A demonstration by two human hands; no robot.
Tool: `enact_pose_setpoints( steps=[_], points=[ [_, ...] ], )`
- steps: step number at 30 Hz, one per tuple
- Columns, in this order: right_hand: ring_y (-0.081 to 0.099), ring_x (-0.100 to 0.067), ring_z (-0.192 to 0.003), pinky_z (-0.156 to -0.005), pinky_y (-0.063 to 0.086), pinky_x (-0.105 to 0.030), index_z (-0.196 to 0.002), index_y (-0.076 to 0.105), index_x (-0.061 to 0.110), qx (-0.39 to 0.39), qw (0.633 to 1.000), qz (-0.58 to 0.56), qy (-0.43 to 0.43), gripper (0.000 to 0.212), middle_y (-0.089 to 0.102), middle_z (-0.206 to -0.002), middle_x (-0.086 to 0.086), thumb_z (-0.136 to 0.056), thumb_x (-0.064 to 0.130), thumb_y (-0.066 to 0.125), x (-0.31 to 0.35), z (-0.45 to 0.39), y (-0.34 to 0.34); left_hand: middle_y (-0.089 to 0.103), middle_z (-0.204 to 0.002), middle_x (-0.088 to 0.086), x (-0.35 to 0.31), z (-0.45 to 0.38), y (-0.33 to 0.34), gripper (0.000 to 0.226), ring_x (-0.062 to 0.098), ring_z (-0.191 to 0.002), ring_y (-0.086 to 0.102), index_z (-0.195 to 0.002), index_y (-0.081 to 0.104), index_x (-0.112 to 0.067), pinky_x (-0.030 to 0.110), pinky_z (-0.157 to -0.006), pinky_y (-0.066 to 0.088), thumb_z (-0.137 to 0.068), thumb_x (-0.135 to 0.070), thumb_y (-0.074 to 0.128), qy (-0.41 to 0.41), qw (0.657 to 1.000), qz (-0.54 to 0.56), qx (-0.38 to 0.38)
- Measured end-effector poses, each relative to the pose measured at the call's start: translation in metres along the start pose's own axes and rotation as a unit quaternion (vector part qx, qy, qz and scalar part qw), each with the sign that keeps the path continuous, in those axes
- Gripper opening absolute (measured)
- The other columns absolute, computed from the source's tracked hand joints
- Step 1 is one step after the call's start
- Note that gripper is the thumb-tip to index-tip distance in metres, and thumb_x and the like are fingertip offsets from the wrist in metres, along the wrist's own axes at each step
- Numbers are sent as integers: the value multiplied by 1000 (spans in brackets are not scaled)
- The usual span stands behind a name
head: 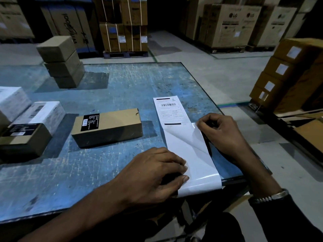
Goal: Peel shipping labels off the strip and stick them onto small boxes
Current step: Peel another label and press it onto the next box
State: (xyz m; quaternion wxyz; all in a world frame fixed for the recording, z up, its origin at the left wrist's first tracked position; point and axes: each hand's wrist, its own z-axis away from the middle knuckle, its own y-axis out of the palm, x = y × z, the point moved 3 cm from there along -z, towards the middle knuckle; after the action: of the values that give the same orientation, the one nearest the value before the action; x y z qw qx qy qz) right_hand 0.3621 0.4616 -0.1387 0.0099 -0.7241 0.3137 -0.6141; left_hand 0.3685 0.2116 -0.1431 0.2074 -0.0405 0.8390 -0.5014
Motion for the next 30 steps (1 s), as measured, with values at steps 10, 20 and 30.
enact_pose_setpoints(
  steps=[10, 20, 30],
  points=[
    [63, -5, -66, -67, 52, -28, -79, 79, 17, 26, 1000, 2, -5, 17, 76, -73, 8, -95, 12, 76, 1, -2, 4, 56, -156, -8, 14, -10, 9, 45, 8, -145, 48, -145, 64, -27, 34, -112, 47, -110, -51, 49, 0, 997, -10, 79],
    [66, -14, -76, -70, 54, -33, -85, 78, 11, -55, 995, -47, 70, 14, 76, -81, -4, -93, 23, 77, -19, -36, -17, 55, -155, -17, 18, -11, 9, 43, -1, -145, 46, -143, 66, -33, 36, -103, 54, -108, -54, 51, -20, 997, 16, 77],
    [50, -15, -69, -68, 38, -32, -80, 72, 13, -51, 995, -65, 58, 20, 65, -73, -1, -98, 21, 72, -9, -31, -9, 66, -137, 0, 29, -36, 0, 43, 17, -123, 60, -137, 70, -19, 33, -90, 54, -104, -44, 63, 3, 997, -82, 7]
  ],
)
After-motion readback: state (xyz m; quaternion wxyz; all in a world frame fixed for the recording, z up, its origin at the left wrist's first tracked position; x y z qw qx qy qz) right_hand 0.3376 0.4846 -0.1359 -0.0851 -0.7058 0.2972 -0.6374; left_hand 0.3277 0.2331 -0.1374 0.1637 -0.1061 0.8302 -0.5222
